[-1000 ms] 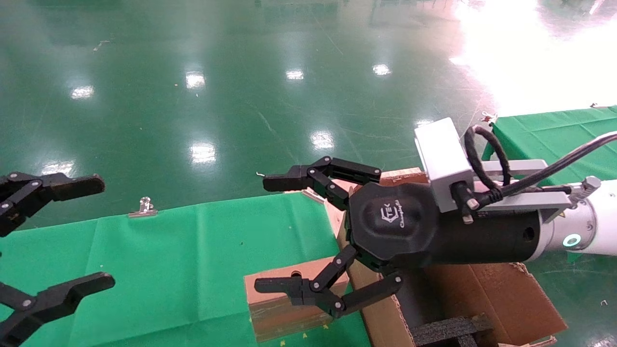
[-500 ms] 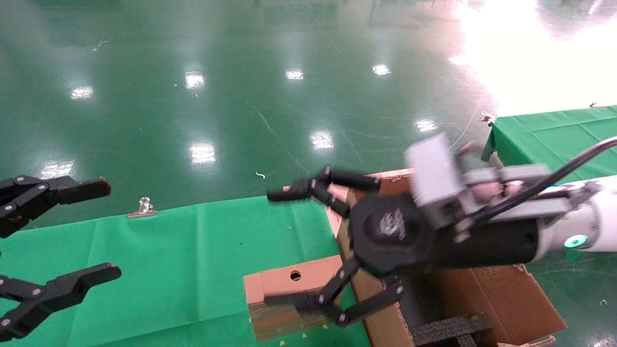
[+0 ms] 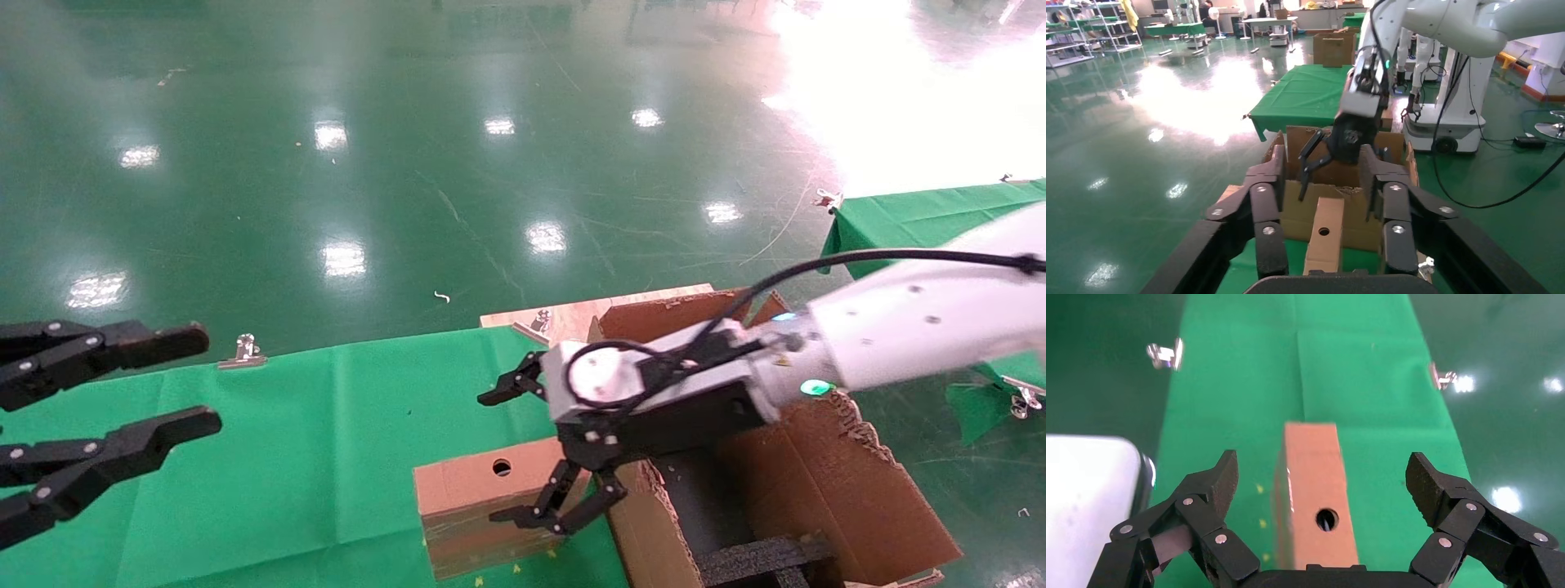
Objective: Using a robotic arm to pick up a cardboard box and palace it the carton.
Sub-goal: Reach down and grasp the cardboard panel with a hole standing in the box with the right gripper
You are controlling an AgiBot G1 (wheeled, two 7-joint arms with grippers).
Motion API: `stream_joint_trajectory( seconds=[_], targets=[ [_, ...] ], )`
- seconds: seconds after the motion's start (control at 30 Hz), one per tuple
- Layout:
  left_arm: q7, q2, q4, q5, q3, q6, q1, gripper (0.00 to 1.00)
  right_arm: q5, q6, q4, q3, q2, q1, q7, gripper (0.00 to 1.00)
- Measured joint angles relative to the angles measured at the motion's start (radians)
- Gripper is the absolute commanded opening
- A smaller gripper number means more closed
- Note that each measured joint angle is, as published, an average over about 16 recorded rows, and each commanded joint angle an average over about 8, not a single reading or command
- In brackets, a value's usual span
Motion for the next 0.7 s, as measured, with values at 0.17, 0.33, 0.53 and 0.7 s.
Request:
stream_joint_trajectory(
  seconds=[0.17,0.33,0.53,0.7],
  targets=[
    [0.000,0.000,0.000,0.000,0.000,0.000,0.000,0.00,-0.098,-0.005,-0.029,-0.068,-0.060,0.055,-0.003,1.00],
    [0.000,0.000,0.000,0.000,0.000,0.000,0.000,0.00,-0.176,-0.012,-0.052,-0.137,-0.112,0.103,-0.003,1.00],
    [0.000,0.000,0.000,0.000,0.000,0.000,0.000,0.00,-0.245,-0.014,-0.076,-0.214,-0.159,0.151,-0.014,1.00],
    [0.000,0.000,0.000,0.000,0.000,0.000,0.000,0.00,-0.284,-0.010,-0.094,-0.265,-0.187,0.180,-0.031,1.00]
  ],
)
